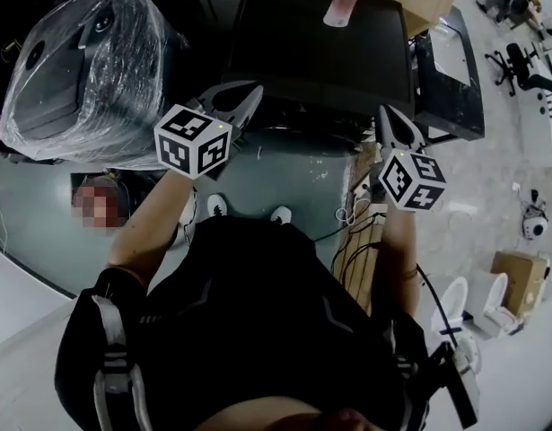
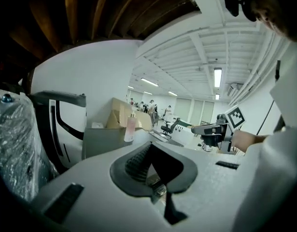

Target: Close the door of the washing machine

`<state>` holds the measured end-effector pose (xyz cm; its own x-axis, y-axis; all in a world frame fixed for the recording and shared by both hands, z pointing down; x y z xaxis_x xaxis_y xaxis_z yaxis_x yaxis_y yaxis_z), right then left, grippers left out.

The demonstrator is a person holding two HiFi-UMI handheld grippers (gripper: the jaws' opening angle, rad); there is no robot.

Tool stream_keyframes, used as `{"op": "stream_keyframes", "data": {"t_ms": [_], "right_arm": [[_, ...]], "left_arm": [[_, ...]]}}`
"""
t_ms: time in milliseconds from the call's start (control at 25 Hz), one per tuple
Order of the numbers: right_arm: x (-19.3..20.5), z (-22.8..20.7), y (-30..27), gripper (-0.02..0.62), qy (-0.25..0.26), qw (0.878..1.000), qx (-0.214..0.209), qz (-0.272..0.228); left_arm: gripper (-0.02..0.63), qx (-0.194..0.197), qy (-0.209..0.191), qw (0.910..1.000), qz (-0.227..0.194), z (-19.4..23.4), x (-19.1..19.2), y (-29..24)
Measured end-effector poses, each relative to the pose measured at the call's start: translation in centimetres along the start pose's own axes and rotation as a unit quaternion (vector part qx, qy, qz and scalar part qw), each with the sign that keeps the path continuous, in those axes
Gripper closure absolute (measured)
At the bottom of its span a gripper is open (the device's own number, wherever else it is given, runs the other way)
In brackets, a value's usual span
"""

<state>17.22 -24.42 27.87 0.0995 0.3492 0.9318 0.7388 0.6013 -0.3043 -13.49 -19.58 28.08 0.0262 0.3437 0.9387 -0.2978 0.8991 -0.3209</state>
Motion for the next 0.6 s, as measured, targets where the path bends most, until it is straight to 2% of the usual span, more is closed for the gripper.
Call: {"op": "stream_keyframes", "data": {"t_ms": [120, 240, 320, 400, 480, 600], "right_arm": [[-3.2, 3.1, 0.0, 0.590, 0.025, 0.999, -0.003, -0.032], [-5.8, 5.6, 0.0, 0.591, 0.033, 0.997, -0.004, -0.064], [-7.0, 7.0, 0.1, 0.591, 0.034, 0.997, 0.003, -0.072], [-8.0, 8.4, 0.0, 0.591, 0.043, 0.996, 0.011, -0.081], [-8.9, 9.7, -0.2, 0.591, 0.052, 0.994, 0.021, -0.089], [-10.1, 11.1, -0.2, 0.591, 0.060, 0.993, 0.033, -0.097]], "left_arm": [[0.603, -0.003, -0.004, 0.9989, -0.046, 2.2, -2.8, 2.9], [0.603, -0.025, -0.033, 0.9955, -0.086, 4.2, -5.1, 5.6], [0.604, -0.038, -0.052, 0.9932, -0.096, 5.3, -5.9, 7.0], [0.604, -0.034, -0.065, 0.9923, -0.100, 6.5, -6.6, 8.0], [0.604, -0.024, -0.068, 0.9921, -0.102, 7.8, -7.1, 8.9], [0.603, -0.028, -0.063, 0.9909, -0.115, 9.6, -7.5, 10.2]]}}
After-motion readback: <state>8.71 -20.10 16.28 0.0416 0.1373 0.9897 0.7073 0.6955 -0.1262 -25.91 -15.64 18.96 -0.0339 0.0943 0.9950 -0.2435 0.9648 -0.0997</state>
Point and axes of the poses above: the fingertips, and each gripper's own axes: y backward along the fingers, z to its left, x out of its underside, the point moved 8 cm from there along y, backward along the fingers, and after that the axes turned 15 degrees about -x, right-handed, at the moved point
